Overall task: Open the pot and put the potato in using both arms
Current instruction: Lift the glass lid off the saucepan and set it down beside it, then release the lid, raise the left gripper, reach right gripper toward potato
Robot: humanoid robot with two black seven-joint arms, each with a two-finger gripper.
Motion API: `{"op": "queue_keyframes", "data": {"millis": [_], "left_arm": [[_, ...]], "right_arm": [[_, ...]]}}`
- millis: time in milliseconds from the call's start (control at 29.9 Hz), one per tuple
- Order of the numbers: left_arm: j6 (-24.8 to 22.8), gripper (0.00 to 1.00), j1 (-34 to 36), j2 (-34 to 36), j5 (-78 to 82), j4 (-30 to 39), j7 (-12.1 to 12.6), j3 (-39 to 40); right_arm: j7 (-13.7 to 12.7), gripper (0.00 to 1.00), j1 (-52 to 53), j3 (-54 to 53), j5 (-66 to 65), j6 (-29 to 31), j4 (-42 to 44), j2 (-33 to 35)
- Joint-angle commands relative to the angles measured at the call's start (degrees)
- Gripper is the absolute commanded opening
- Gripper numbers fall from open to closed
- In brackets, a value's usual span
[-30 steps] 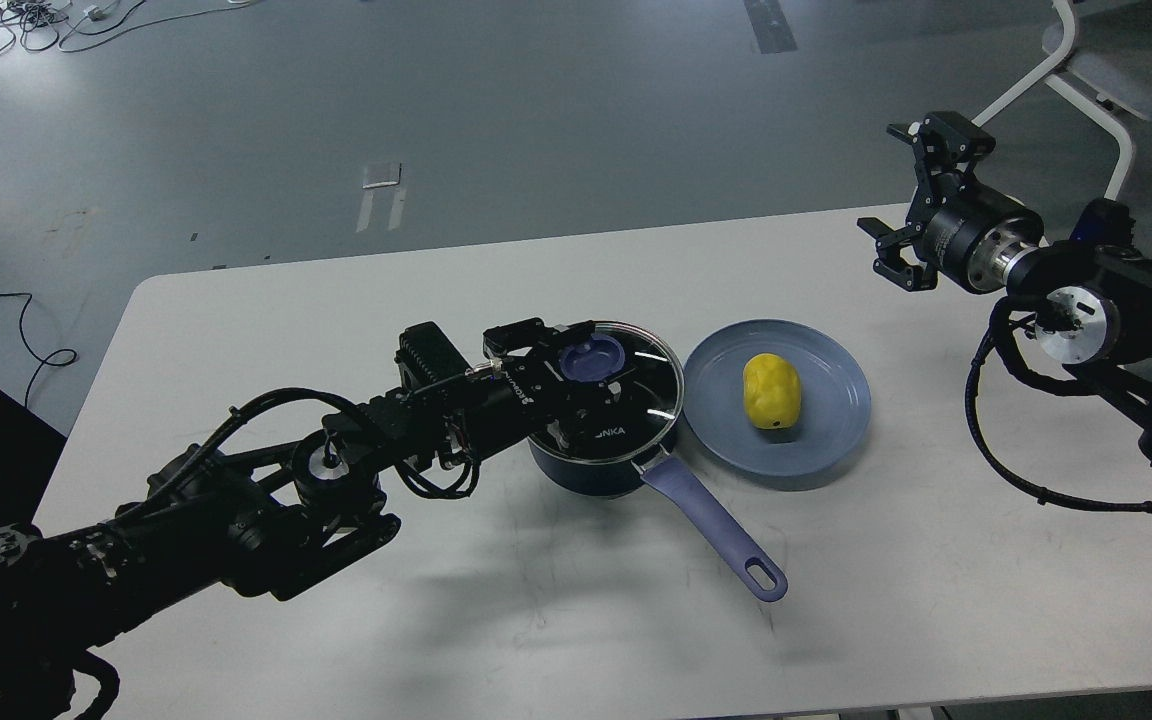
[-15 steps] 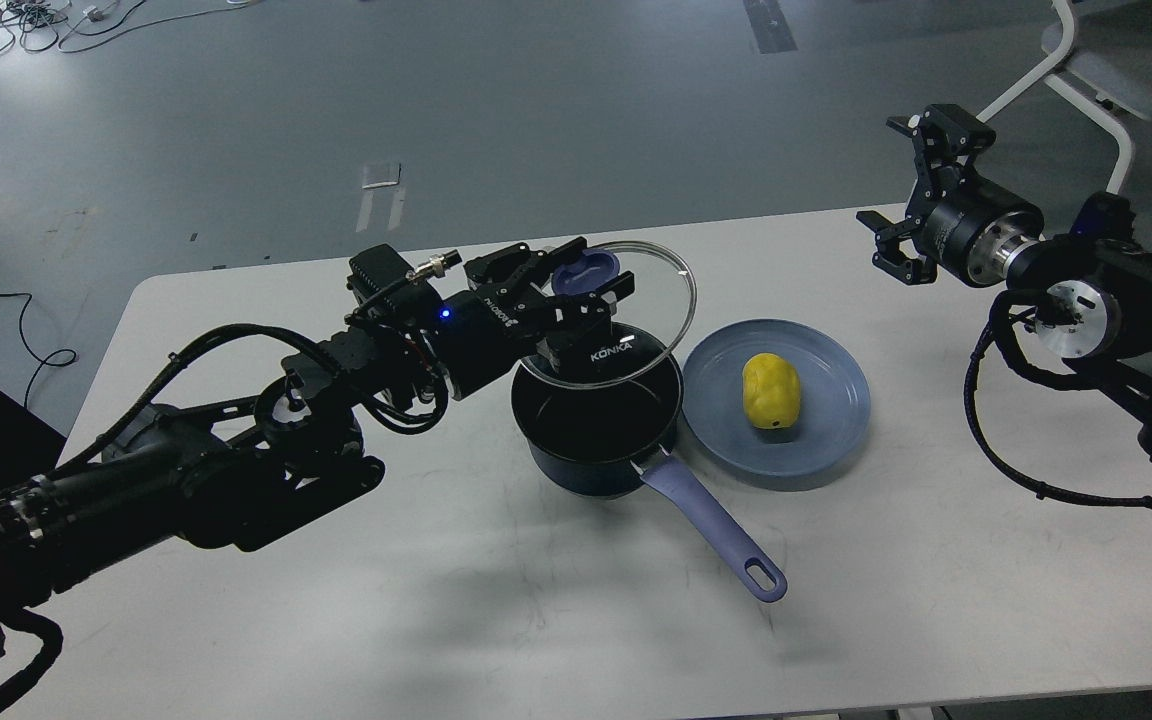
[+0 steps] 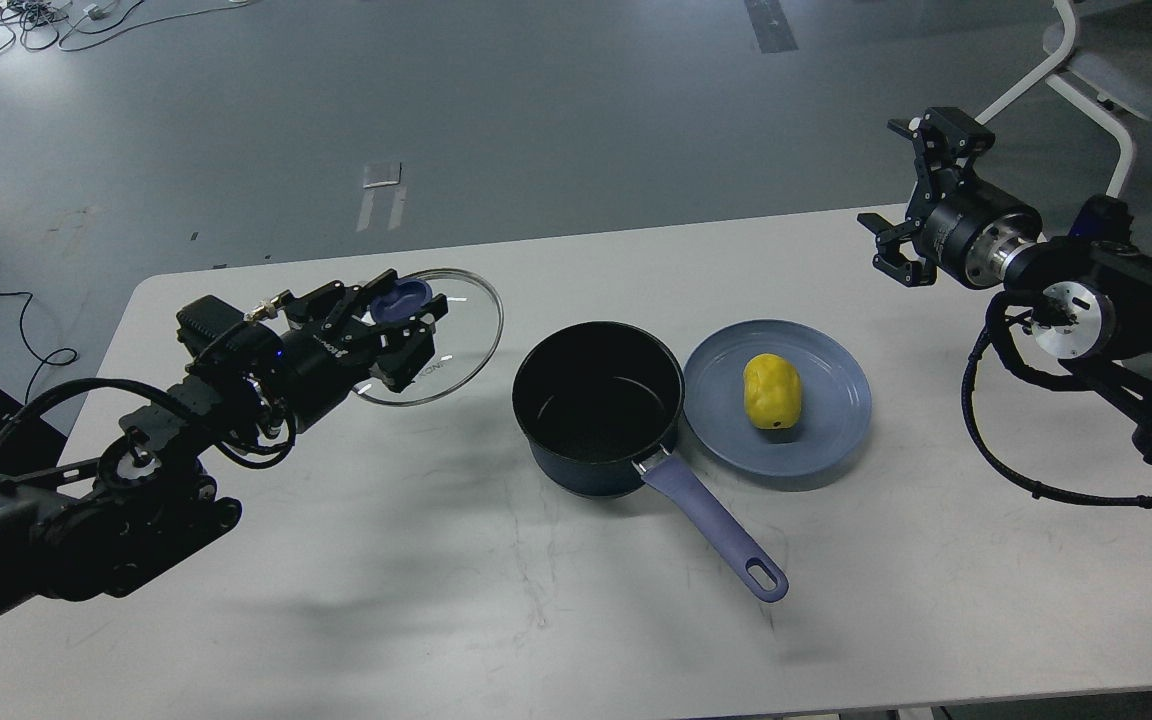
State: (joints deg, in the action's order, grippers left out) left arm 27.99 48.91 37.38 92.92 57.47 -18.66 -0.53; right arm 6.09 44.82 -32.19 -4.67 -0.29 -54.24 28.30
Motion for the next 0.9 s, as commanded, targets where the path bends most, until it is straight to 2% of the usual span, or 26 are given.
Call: {"op": "queue_keyframes", "data": {"millis": [0,234,368,635,668,735,769,802,869], "left_arm": [[0.0,0.27,-2.4,0.9,-0.8,-2.3,0.0,0.0],[0.0,0.27,-9.7,-1.0,-0.8,-9.5,0.1,-0.1],[0.0,0.27,-10.6,-4.8,-0.7,-14.3,0.0,-0.2],[0.0,0.31,-10.5,-5.3,-0.7,-15.4,-0.7,-0.2],[0.0,0.35,-10.5,-5.3,-0.7,-15.4,-0.7,-0.2],[0.0,0.62,-10.5,-5.3,-0.8,-15.4,-0.7,-0.2],[0.0,0.77,-10.5,-5.3,-0.8,-15.4,-0.7,-0.2],[0.0,0.99,-10.5,-5.3,-0.8,-15.4,-0.9,-0.2],[0.0,0.99,-10.6,-5.3,-0.8,-15.4,-2.2,-0.2]], "right_arm": [[0.0,1.00,0.0,0.1,-0.1,0.0,0.0,0.1],[0.0,1.00,0.2,0.1,-0.1,0.0,0.1,0.0],[0.0,1.00,0.3,0.2,-0.1,0.0,0.1,0.1],[0.0,1.00,0.6,1.2,-0.1,0.0,0.1,0.0],[0.0,1.00,0.6,1.2,-0.1,0.0,0.1,0.0],[0.0,1.00,0.6,1.3,-0.1,0.0,0.1,0.1],[0.0,1.00,0.6,1.3,-0.1,0.1,0.1,0.1],[0.0,1.00,0.6,1.3,-0.1,0.1,0.1,0.1],[0.0,1.00,0.6,1.3,-0.1,0.2,0.1,0.2]]}}
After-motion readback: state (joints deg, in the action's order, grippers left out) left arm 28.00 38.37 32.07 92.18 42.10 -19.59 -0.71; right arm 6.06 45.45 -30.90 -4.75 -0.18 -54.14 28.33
